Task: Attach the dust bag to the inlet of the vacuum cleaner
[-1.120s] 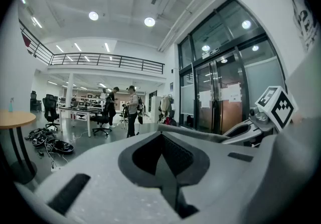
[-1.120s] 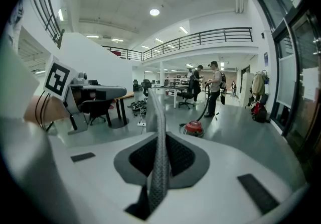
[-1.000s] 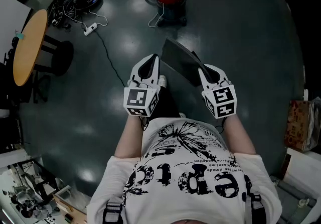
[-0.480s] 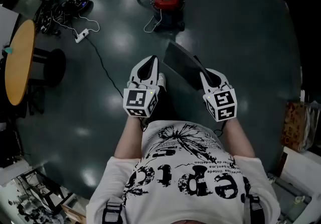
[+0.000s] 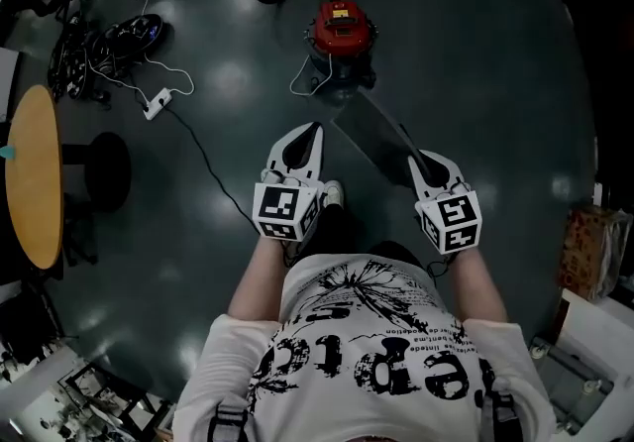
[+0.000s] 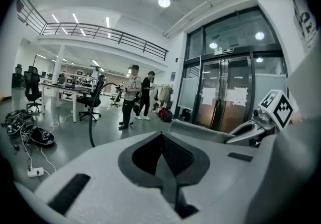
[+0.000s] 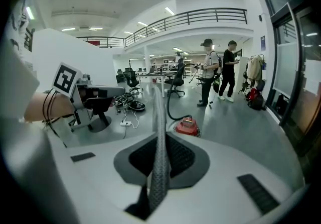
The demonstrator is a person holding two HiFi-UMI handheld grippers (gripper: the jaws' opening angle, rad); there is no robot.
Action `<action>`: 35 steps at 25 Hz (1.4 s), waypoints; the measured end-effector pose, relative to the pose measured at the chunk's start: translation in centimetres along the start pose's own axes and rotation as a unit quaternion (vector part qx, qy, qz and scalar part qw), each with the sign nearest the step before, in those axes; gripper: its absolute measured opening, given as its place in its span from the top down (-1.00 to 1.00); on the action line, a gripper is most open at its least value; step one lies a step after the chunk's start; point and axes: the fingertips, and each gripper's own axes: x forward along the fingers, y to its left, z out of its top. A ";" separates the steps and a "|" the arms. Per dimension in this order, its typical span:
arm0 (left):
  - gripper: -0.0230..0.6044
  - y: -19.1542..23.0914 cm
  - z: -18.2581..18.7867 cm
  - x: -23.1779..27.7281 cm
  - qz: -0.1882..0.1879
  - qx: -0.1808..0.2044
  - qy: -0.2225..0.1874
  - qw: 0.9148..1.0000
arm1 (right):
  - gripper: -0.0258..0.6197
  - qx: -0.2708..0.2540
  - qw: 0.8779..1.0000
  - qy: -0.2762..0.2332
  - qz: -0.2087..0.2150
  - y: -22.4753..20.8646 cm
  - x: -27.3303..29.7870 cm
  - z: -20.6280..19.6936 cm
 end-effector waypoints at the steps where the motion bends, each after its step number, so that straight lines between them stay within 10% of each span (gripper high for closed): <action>1: 0.92 1.0 0.2 1.1 -0.002 0.002 0.002 1.000 | 0.84 0.003 1.000 0.001 -0.002 -0.4 1.1 0.4; 20: 0.92 8.4 -5.3 19.3 0.016 0.019 0.032 0.999 | 0.84 -0.029 0.994 0.052 0.096 -10.1 18.9 -3.3; 35: 0.92 19.2 -27.3 37.1 0.037 -0.004 0.009 0.999 | 0.84 -0.116 0.979 0.011 0.167 -15.7 40.5 -20.0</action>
